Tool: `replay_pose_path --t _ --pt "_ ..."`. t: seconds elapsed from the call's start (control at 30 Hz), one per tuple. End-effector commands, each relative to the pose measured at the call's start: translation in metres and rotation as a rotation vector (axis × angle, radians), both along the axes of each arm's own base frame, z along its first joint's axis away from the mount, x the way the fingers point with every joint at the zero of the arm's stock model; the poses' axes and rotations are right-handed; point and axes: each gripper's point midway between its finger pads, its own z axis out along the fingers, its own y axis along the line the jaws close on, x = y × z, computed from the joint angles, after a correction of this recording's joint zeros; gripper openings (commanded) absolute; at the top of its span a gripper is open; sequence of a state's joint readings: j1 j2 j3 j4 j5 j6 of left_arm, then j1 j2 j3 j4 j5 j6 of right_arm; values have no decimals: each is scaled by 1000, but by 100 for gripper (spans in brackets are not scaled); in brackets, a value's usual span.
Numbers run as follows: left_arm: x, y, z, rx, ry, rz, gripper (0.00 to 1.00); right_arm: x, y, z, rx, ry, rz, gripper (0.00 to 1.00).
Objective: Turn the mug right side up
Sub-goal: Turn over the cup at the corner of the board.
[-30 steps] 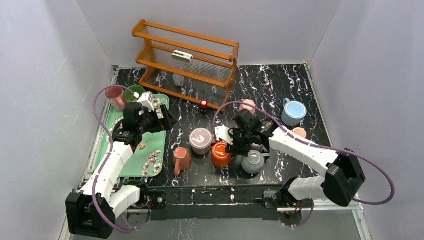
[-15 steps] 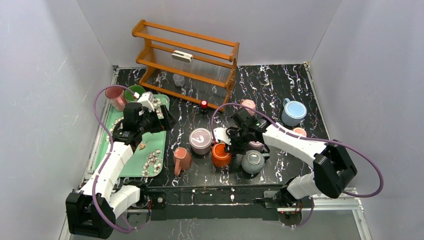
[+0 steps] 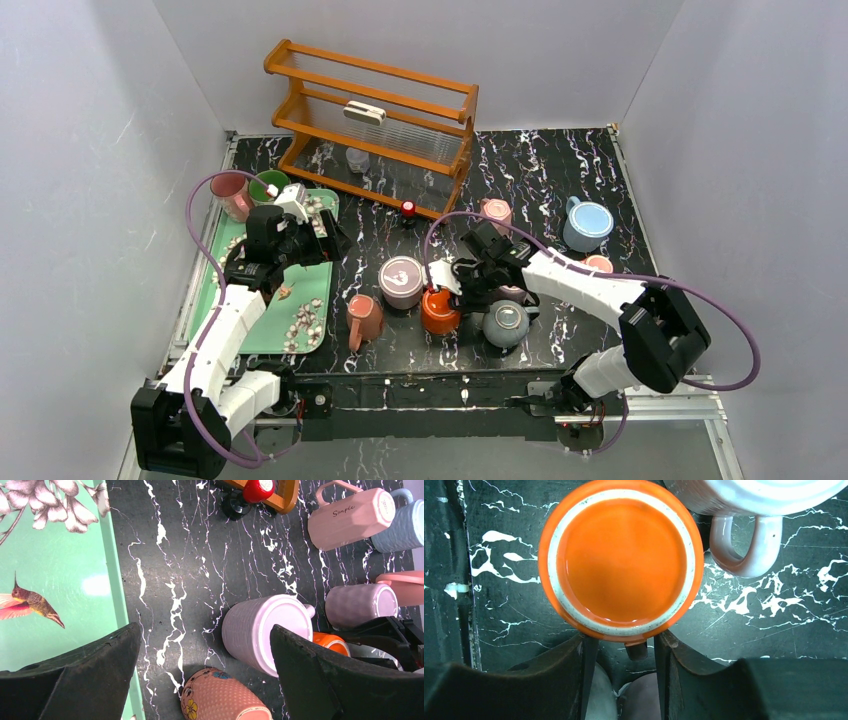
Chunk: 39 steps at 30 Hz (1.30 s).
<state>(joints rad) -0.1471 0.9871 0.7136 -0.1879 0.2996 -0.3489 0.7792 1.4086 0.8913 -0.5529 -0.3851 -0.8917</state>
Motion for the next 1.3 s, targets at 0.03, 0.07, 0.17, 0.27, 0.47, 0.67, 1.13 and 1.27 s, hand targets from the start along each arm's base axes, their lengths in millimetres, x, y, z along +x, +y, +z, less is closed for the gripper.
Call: replay_pose_path --t 0.03,0.07,0.17,0.27,0.47,0.67,1.13,1.27 --pt "-4 -1 7 3 -28 -11 98 -3 5 -5 13 19 36 52" --pt "-4 -1 7 3 -30 -10 98 -4 6 -5 15 16 40 52" --pt "-4 0 7 4 -28 -7 98 -3 7 -5 19 11 37 48" --pt "-4 0 6 5 -24 -6 98 -2 8 -4 19 10 40 46" --pt "-4 0 7 4 -27 -5 98 1 10 -4 16 9 27 32" --pt "-5 -1 6 -1 -26 -10 98 4 12 0 26 -10 21 27" --pt "-4 -1 6 -2 -23 -9 98 1 17 -7 -9 39 25 26" --pt "-4 -1 6 -2 -24 -9 98 -1 18 -6 -6 54 18 14"
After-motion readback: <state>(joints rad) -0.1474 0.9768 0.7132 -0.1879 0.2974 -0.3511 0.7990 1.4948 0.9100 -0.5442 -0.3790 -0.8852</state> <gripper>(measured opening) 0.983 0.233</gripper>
